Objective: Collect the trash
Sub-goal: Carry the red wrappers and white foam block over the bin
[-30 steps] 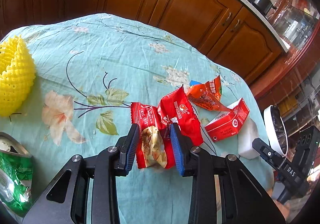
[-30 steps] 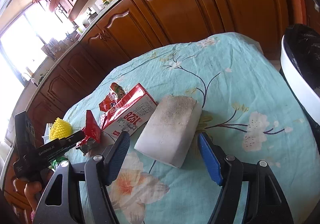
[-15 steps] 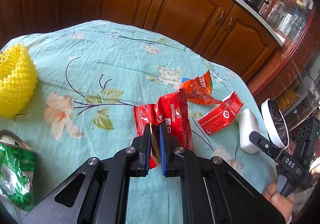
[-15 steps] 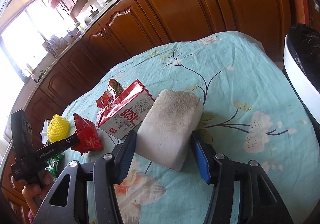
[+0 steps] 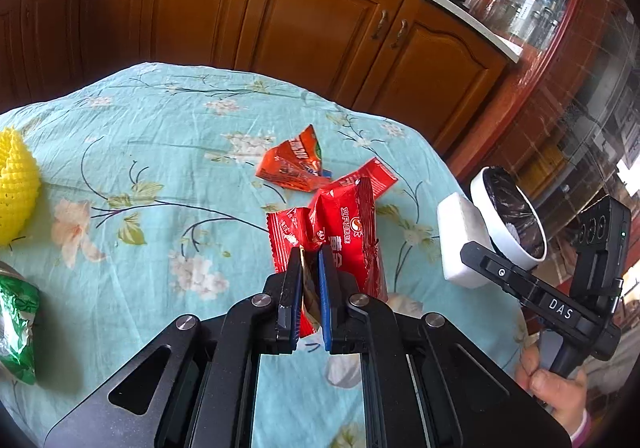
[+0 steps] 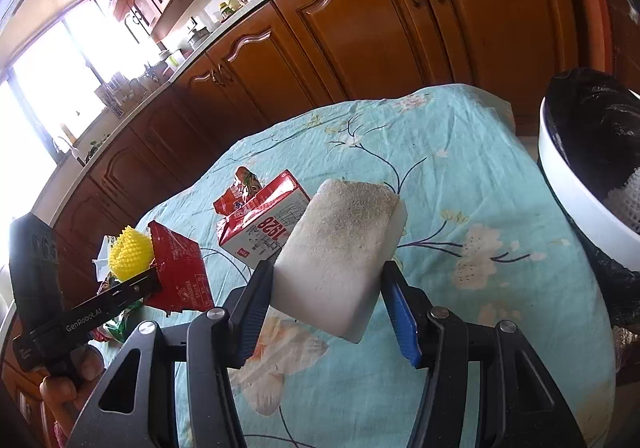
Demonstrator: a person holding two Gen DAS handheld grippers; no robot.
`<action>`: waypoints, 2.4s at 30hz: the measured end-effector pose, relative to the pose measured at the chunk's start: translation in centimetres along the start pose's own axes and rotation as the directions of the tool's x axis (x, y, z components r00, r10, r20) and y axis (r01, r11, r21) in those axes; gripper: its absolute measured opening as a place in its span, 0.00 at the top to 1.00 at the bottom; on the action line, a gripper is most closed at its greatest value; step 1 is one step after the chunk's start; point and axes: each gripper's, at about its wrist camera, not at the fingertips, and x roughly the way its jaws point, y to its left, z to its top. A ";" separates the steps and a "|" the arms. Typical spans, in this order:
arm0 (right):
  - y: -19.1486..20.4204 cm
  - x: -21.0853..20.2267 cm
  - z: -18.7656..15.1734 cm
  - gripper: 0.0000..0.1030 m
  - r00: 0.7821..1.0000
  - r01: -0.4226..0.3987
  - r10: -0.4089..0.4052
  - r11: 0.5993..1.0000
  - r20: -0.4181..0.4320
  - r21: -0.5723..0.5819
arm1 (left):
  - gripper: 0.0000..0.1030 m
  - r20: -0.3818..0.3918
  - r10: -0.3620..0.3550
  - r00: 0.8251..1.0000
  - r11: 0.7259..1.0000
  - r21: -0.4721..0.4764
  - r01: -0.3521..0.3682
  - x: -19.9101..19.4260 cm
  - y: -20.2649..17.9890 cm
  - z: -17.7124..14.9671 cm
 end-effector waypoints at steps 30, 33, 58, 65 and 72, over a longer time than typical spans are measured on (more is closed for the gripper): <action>-7.5 -8.7 -0.6 0.45 0.988 0.107 -0.114 0.992 0.104 0.071 | 0.94 -0.063 -0.100 0.993 0.979 0.173 0.109 2.8 -11.6 -0.1; -8.1 -9.1 -0.7 0.45 0.987 0.111 -0.119 0.991 0.108 0.079 | 0.94 -0.067 -0.109 0.992 0.976 0.184 0.120 3.2 -12.6 0.1; -12.3 -11.5 0.1 0.45 0.973 0.163 -0.179 0.979 0.143 0.122 | 0.94 -0.107 -0.164 0.981 0.950 0.252 0.186 5.8 -18.8 1.6; -13.2 -11.9 0.7 0.45 0.969 0.180 -0.199 0.975 0.148 0.129 | 0.94 -0.112 -0.169 0.979 0.941 0.276 0.194 6.5 -20.4 2.2; -14.1 -12.2 1.1 0.45 0.964 0.204 -0.222 0.970 0.147 0.129 | 0.94 -0.120 -0.176 0.977 0.929 0.309 0.205 7.4 -22.6 3.1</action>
